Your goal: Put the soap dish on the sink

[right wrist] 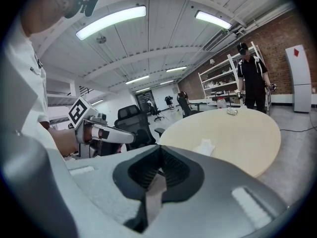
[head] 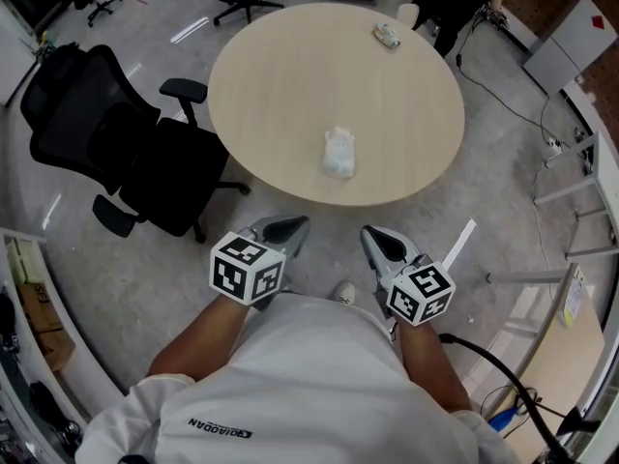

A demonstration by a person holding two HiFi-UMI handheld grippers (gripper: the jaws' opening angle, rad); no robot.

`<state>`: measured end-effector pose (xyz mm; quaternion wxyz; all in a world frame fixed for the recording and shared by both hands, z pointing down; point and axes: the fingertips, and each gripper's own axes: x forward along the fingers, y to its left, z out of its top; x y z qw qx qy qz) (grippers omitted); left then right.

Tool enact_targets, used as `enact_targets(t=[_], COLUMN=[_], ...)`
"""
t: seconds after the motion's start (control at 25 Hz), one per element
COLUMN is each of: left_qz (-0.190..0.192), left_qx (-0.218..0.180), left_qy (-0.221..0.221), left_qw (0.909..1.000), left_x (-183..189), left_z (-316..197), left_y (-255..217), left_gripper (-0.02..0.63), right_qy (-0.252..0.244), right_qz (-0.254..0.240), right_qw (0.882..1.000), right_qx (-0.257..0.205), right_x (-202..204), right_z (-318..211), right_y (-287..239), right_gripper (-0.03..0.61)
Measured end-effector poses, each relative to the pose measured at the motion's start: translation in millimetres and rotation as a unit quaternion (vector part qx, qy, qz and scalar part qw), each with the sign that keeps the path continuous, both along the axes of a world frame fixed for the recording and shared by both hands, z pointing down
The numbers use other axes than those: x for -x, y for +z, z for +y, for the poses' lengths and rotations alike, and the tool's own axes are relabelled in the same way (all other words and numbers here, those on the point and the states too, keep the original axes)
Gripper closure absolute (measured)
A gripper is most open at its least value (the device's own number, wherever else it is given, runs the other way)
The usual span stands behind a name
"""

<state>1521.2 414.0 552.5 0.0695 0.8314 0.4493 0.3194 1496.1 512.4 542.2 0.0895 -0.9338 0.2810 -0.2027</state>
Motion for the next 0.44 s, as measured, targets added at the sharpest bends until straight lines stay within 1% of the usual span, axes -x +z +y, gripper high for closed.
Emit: enact_targets(t=[0.44], left_qz=[0.001], left_qx=[-0.007], left_qy=[0.014], left_qw=[0.9999], left_x=[2.5], left_z=[4.0], left_y=[-0.8], left_gripper=[0.607], right_qy=[-0.001], right_qz=[0.003], right_qw=[1.0], right_qx=[0.004], right_x=[0.9], right_z=[-0.3], right_y=[0.2], right_gripper=[0.578])
